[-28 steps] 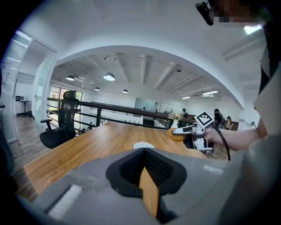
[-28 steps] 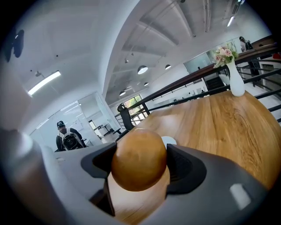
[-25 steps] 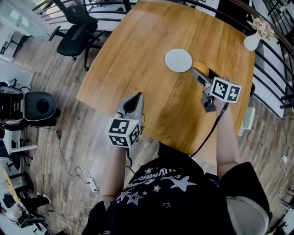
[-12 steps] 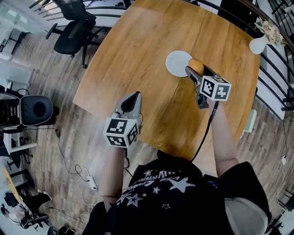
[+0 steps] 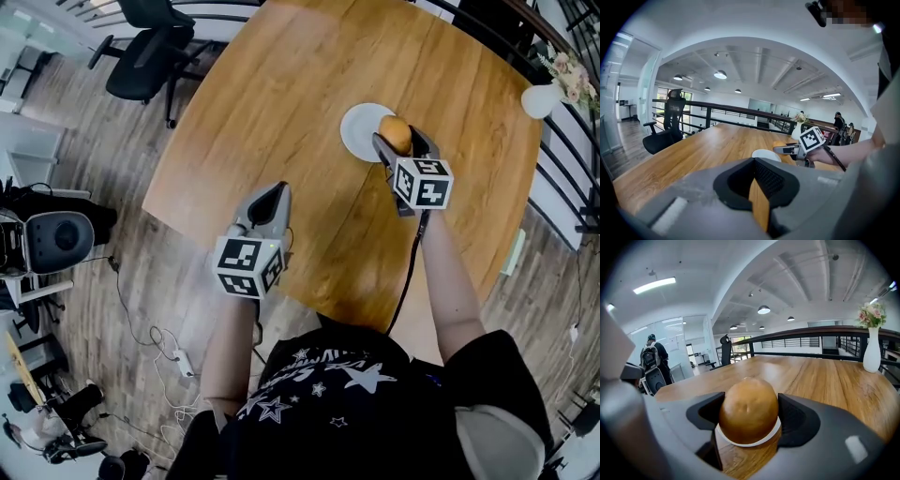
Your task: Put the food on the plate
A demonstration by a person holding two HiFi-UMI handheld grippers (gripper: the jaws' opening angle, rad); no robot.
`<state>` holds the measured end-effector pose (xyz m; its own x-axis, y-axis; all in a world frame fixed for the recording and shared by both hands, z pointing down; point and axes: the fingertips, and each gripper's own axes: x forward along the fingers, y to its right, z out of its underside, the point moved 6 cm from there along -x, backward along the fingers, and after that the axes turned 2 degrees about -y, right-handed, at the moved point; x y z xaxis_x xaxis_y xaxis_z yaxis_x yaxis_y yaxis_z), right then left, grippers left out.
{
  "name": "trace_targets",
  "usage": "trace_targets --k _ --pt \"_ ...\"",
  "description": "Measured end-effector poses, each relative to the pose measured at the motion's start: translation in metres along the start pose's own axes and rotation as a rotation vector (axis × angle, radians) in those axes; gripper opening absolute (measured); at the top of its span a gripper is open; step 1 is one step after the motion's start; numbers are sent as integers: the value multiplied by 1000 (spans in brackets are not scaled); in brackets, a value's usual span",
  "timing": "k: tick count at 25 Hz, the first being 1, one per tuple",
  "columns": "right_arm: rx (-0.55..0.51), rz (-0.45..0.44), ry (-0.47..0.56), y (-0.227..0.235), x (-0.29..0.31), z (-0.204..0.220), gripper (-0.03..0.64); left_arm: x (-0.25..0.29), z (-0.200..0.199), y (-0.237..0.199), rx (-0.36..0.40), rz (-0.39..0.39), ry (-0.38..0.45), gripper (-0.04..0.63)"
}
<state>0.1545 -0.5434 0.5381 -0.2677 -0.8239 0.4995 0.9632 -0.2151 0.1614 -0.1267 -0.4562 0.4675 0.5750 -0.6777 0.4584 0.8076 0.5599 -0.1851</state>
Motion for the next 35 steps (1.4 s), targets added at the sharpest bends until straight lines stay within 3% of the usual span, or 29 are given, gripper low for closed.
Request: trace_targets --k 13,33,35 --pt "-191 -9 -9 -18 37 10 356 12 14 -8 -24 -12 -41 2" --pt "-205 43 -89 -23 52 26 360 -8 36 -8 -67 -47 -56 2" --pt "-189 39 -83 -25 51 25 393 -10 35 -7 -69 -48 -52 2"
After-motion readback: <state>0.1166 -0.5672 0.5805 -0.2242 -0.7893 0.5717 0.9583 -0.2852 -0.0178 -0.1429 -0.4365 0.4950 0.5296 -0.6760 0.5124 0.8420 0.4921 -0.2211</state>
